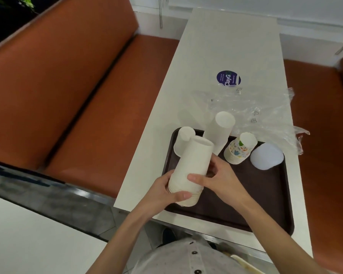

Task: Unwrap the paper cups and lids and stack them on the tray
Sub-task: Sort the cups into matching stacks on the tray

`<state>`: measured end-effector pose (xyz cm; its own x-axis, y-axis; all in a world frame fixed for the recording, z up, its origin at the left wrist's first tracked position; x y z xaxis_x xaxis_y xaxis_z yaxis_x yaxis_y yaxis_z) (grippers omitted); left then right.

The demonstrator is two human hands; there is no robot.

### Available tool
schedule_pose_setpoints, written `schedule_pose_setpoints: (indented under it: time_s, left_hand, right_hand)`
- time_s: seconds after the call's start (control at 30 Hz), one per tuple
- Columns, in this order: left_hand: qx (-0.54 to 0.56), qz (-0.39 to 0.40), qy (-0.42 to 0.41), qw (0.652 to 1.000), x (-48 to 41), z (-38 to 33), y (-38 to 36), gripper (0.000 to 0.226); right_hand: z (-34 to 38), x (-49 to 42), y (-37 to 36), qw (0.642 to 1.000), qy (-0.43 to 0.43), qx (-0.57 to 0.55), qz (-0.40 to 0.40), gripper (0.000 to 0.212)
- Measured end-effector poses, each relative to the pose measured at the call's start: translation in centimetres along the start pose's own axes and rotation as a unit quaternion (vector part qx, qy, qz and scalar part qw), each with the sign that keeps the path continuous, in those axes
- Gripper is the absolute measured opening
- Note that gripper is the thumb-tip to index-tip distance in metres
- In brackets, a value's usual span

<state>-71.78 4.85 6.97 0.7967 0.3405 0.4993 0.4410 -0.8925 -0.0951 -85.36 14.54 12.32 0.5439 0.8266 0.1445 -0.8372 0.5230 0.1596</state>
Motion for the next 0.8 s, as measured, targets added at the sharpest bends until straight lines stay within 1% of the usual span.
schedule_pose_setpoints:
  time_s: [0.1,0.2,0.33,0.43,0.5,0.63,0.8]
  left_hand:
    - [-0.033,0.016,-0.001,0.999,0.3,0.1,1.7,0.068]
    - [-0.054,-0.011,0.000,0.998,0.6,0.8,3.9,0.075]
    - [-0.031,-0.079,-0.005,0.996,0.7,1.6,6.5,0.078]
    - [0.012,-0.118,-0.007,0.993,0.4,2.1,7.7,0.083]
    - [0.017,-0.128,-0.007,0.992,0.0,2.1,8.2,0.084]
    - [0.021,-0.140,-0.014,0.990,-0.6,1.6,8.8,0.075]
    - [0.051,-0.152,-0.020,0.987,-1.1,1.3,9.5,0.068]
  right_hand:
    - [2.2,-1.2,1.1,0.998,0.023,-0.041,-0.036,0.062]
    - [5.0,-2.8,2.9,0.996,0.047,-0.037,-0.066,0.066]
    - [7.5,-4.9,3.2,0.990,0.091,0.049,-0.093,0.077]
    - [7.8,-6.5,2.3,0.984,0.095,0.107,-0.108,0.079]
    - [7.5,-7.5,1.4,0.978,0.088,0.152,-0.109,0.076]
    - [6.4,-8.9,-0.3,0.964,0.091,0.227,-0.100,0.075]
    - [3.8,-10.4,-1.6,0.948,0.050,0.304,-0.084,0.072]
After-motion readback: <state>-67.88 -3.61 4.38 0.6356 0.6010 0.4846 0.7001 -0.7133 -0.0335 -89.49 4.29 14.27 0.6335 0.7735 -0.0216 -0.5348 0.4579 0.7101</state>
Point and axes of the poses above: each hand's wrist, its own x-axis away from the middle knuckle, its own y-axis out of the back of the hand, z = x × y, the point moved 6 cm from there along -x, towards the middle knuckle, and after that the axes turned 6 degrees about y, right-handed, at the moved point
